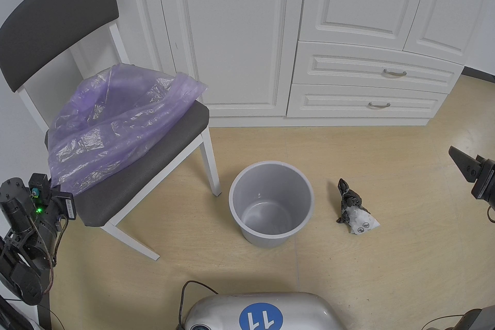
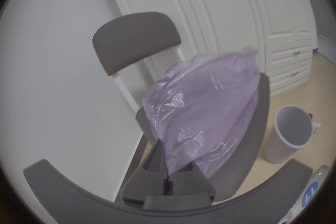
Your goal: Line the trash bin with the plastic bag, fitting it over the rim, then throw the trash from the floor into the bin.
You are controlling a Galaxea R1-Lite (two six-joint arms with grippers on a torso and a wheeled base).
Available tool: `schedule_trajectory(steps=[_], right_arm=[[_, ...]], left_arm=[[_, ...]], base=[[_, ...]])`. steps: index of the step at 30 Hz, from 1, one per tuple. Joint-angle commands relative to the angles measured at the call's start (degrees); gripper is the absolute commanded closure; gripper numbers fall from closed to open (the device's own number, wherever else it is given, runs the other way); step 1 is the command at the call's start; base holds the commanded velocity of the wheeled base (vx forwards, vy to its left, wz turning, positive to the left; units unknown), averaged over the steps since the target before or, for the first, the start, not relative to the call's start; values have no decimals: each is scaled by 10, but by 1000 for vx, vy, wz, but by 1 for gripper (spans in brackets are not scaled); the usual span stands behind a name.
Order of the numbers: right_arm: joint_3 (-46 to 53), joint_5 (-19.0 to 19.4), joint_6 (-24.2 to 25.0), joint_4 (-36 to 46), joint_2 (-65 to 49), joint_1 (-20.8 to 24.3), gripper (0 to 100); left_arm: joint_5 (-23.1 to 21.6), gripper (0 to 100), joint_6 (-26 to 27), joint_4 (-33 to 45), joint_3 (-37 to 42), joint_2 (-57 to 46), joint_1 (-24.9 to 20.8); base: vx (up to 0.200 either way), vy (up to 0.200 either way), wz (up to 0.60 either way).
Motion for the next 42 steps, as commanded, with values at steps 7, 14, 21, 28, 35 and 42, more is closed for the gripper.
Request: schedule_trajectory(steps=[7,14,21,28,35,42], right_arm=[[18,-6,-37,6,-37,-2,0],[26,-3,-37,3,-20,-10,0],[24,-4,-41,6,-25,-10,0],[19,-6,-59,6,-30,-8,0],[18,-4,-60,7,-30,-3,0],[18,2,-77,7,-31,0,0]], left_arm=[[-72,100,-6,1,-20,-102,-70],[-73,100,-61,2,-58,-113,-184],[-72,100,-73,39,-119,-122,-264],[-72,100,-109,273,-219,-213,-316],[-72,100,-163,459,-278,-270,-352],[-73,100,-252,523,-285,-340,-430]], base=[[0,0,0],[0,0,0],[0,0,0],[0,0,0],[0,0,0],[0,0,0]])
